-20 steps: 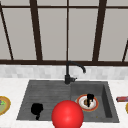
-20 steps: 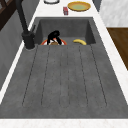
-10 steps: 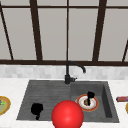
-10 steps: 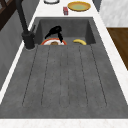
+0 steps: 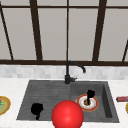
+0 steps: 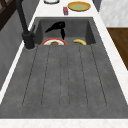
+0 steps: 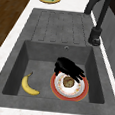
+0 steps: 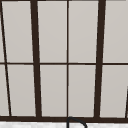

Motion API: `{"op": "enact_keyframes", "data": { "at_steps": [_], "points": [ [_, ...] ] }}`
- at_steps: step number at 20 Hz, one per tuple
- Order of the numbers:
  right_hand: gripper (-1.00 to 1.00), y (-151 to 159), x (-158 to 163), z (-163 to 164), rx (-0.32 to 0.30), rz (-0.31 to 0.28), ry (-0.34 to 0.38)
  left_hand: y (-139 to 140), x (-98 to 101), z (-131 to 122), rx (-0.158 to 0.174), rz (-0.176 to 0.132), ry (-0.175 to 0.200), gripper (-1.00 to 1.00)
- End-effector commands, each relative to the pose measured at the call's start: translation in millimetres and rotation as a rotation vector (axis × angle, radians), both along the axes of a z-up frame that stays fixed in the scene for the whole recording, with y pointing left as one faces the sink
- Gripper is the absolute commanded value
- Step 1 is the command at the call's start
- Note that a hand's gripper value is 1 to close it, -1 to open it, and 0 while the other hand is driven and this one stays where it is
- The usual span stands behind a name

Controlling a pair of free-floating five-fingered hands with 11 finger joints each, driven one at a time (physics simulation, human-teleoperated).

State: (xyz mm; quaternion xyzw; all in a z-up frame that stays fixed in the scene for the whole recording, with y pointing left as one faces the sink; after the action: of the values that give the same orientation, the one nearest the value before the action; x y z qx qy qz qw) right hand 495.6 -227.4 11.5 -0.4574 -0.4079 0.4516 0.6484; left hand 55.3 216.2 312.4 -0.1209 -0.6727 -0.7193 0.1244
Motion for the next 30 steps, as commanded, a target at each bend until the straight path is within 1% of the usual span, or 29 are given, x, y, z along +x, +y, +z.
{"op": "enact_keyframes", "data": {
  "at_steps": [1, 3, 5, 6, 8, 11, 17, 20, 24, 26, 28, 30],
  "points": [
    [-1.0, 8, -8, 10, 0.036, 0.018, -0.087, 0, 0.0, 0, 0.0, 0.0, 0.0, 0.0],
    [-1.0, 10, -9, 9, 0.028, 0.016, -0.151, 0, 0.0, 0, 0.0, 0.0, 0.0, 0.0],
    [-1.0, 12, -9, 8, 0.019, 0.017, -0.198, 0, 0.0, 0, 0.0, 0.0, 0.0, 0.0],
    [-1.0, 13, -8, 8, 0.021, 0.023, -0.224, 0, 0.0, 0, 0.0, 0.0, 0.0, 0.0],
    [-1.0, 20, -5, 8, 0.013, 0.057, -0.266, 0, 0.0, 0, 0.0, 0.0, 0.0, 0.0],
    [-1.0, 21, -5, 10, 0.012, 0.105, -0.277, 0, 0.0, 0, 0.0, 0.0, 0.0, 0.0],
    [-1.0, 22, -5, 22, 0.025, 0.247, -0.275, 0, 0.0, 0, 0.0, 0.0, 0.0, 0.0],
    [-1.0, 21, -5, 31, 0.029, 0.31, -0.302, 0, 0.0, 0, 0.0, 0.0, 0.0, 0.0],
    [-1.0, 22, -4, 44, 0.033, 0.377, -0.341, 0, 0.0, 0, 0.0, 0.0, 0.0, 0.0],
    [-1.0, 28, -3, 50, 0.03, 0.401, -0.359, 0, 0.0, 0, 0.0, 0.0, 0.0, 0.0],
    [-1.0, 38, 0, 58, 0.018, 0.403, -0.377, 0, 0.0, 0, 0.0, 0.0, 0.0, 0.0],
    [-1.0, 49, 4, 66, 0.007, 0.391, -0.39, 0, 0.0, 0, 0.0, 0.0, 0.0, 0.0]
  ]
}}
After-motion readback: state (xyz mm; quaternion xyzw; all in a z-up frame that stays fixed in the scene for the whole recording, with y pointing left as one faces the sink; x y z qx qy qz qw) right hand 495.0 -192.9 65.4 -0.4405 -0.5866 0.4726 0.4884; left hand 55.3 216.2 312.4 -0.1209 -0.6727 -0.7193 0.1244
